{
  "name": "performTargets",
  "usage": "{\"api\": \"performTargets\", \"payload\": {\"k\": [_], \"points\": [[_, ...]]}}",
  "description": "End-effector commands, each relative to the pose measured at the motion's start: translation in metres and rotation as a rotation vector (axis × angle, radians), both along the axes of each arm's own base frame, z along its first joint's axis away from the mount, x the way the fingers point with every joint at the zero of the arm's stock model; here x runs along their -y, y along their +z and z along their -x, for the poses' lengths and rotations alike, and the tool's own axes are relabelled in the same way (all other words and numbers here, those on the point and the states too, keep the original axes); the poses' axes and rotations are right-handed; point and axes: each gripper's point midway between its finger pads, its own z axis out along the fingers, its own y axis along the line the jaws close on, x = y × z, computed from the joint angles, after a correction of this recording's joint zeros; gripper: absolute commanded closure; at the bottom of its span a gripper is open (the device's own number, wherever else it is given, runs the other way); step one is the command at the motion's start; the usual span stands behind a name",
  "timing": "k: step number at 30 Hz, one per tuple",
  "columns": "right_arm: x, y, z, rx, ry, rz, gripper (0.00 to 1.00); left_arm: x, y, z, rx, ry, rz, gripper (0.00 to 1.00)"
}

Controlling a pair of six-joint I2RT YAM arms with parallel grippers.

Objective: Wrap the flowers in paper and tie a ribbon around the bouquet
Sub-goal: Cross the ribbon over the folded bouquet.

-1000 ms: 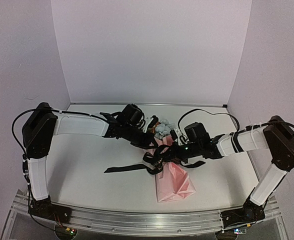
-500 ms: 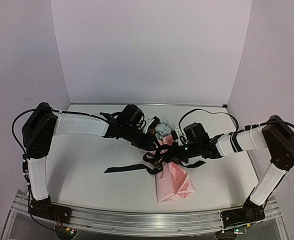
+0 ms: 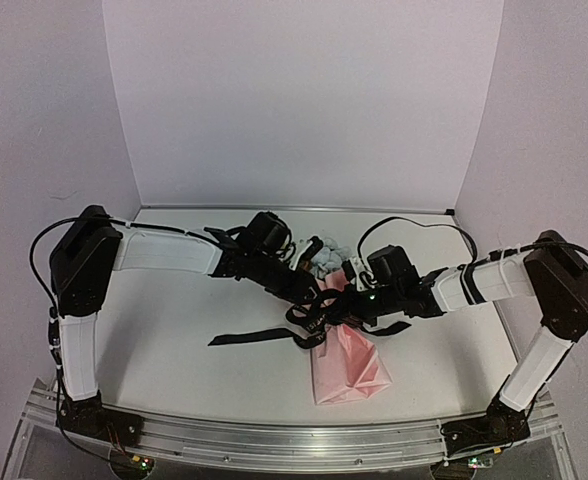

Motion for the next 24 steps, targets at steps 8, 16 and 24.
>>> {"api": "performTargets", "payload": {"k": [8,16,24], "points": [[-0.005,0.010,-0.009,0.042,0.000,-0.010,1.00,0.011,-0.001,-0.013,0.050,-0.008,-0.026,0.69],[-0.006,0.012,-0.009,0.045,0.002,-0.014,1.00,0.013,0.011,-0.008,0.066,-0.035,-0.004,0.93],[-0.012,0.029,-0.013,0.067,0.009,-0.048,1.00,0.006,0.030,0.003,0.104,-0.054,0.022,1.00]]}}
